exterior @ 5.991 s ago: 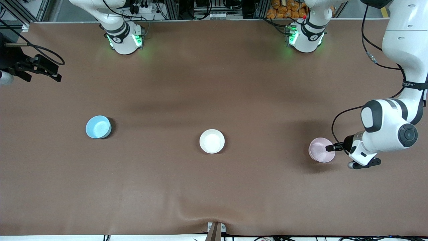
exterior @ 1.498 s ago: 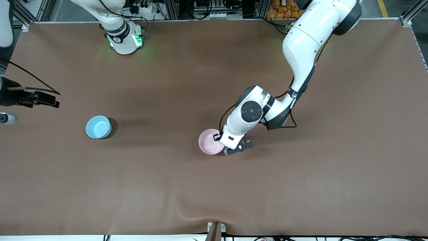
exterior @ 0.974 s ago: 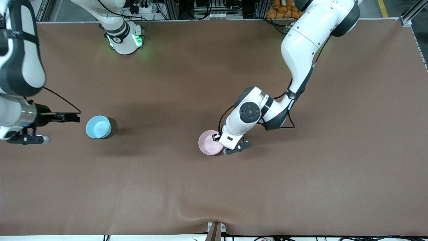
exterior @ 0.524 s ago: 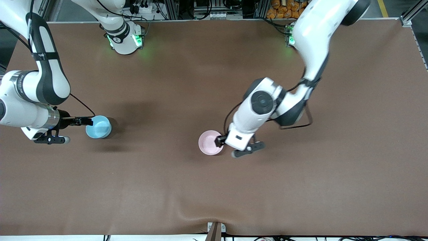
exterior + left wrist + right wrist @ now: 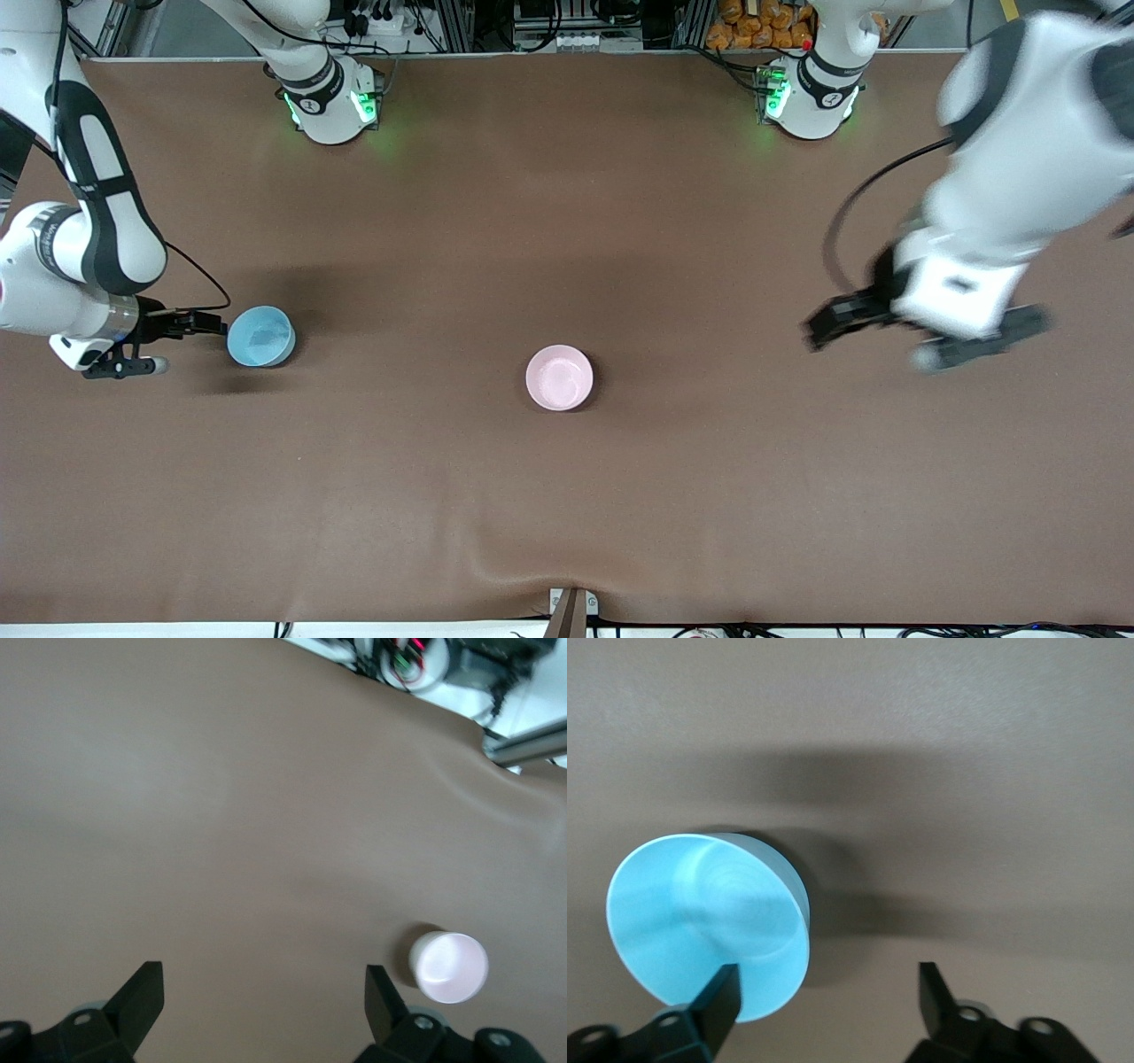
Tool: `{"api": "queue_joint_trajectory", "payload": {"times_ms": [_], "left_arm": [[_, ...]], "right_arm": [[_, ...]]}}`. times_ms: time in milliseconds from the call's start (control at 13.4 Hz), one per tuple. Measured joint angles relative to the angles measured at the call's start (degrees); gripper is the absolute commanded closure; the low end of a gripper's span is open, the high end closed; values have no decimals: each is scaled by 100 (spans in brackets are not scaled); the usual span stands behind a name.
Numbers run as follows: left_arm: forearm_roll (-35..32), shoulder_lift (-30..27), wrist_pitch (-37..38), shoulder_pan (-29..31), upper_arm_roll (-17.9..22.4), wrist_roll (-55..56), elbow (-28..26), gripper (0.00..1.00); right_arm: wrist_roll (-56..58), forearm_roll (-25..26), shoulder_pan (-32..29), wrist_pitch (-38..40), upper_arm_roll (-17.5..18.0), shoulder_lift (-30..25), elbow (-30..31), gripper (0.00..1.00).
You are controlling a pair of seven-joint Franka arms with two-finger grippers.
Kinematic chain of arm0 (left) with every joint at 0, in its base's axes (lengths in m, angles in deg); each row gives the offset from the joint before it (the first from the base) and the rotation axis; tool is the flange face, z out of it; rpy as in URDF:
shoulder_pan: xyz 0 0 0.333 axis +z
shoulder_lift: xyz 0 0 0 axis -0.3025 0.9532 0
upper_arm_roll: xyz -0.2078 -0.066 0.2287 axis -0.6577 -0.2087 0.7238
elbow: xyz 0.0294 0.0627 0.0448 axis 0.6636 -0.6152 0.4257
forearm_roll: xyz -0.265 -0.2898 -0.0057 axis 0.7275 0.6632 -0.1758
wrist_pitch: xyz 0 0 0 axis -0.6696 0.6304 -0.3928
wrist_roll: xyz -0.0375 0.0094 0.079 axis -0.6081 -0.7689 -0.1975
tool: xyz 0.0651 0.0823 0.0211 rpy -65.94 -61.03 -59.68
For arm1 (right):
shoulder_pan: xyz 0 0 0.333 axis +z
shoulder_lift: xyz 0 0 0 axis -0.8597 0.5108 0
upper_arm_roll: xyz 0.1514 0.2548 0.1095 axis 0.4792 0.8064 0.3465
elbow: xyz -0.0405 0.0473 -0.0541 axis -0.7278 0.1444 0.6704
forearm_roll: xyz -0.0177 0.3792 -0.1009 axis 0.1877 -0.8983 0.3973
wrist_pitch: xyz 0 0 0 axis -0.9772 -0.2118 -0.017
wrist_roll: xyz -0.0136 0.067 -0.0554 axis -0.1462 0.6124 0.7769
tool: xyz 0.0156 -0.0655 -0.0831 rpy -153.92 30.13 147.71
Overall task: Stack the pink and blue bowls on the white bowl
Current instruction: 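Grasp the blue bowl rim with the right gripper while the left gripper withdraws, then lift and carry the blue bowl with the right gripper over the pink bowl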
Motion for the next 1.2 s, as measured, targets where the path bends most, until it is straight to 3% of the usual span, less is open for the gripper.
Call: {"api": "queue_joint_trajectory", "payload": {"times_ms": [225, 599, 749, 899, 1198], "left_arm": [[1, -431, 518, 622, -5, -849, -40, 0], [1, -777, 819, 1197, -9, -1975, -191, 0], [1, -882, 977, 1197, -26, -2026, -211, 0], [1, -998, 1027, 1219, -26, -2256, -251, 0], [17, -1270, 1176, 1158, 110, -2699, -484, 0]], "right_arm": [[-195, -217, 29, -279, 41, 97, 131, 48], [-268, -263, 39, -510, 54, 97, 285, 89], [-272, -263, 39, -536, 55, 97, 306, 91], [-281, -264, 39, -541, 56, 97, 310, 100], [-284, -279, 47, -406, 81, 77, 288, 100]]}}
